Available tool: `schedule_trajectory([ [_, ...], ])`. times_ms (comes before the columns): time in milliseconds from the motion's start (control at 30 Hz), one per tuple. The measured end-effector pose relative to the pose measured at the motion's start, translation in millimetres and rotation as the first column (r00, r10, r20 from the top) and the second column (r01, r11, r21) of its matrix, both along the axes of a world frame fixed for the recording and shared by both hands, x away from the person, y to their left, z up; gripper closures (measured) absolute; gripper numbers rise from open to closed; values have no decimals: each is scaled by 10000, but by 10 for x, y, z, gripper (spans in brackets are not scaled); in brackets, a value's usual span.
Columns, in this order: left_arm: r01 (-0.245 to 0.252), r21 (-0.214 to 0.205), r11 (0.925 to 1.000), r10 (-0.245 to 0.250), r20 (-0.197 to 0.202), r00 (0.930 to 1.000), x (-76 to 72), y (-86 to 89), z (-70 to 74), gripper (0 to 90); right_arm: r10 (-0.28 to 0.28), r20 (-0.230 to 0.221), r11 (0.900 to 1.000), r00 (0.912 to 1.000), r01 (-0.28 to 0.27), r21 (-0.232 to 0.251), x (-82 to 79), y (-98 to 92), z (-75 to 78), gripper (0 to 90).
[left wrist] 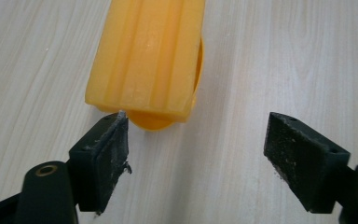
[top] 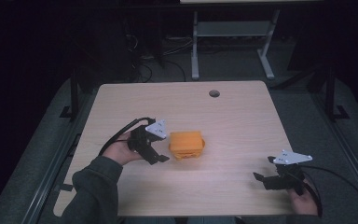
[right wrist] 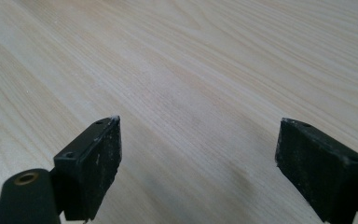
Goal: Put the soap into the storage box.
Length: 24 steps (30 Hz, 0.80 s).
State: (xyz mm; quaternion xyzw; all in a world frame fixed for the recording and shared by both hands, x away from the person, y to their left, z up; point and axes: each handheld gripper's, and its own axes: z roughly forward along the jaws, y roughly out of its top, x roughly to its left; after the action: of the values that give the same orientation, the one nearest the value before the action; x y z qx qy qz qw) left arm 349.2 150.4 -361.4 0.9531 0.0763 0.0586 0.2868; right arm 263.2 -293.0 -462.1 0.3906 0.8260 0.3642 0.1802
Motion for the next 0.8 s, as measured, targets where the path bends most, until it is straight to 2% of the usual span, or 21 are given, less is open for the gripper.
schedule_trajectory([
  [333, -143, 136, 9998, 142, 101, 9998, -75, 142, -55, 214, -55, 55, 10000, 10000, 55, -4, -5, -5, 7, 139],
  [667, -237, 22, 9997, 236, 247, 9994, -167, 241, -84, 219, -160, 52, 9999, 9999, 161, -56, -7, -15, 6, 139],
  [800, -364, -95, 9993, 366, 182, 9992, -208, 284, -104, 228, -217, 7, 9997, 9998, 217, -60, -10, -10, 6, 139],
])
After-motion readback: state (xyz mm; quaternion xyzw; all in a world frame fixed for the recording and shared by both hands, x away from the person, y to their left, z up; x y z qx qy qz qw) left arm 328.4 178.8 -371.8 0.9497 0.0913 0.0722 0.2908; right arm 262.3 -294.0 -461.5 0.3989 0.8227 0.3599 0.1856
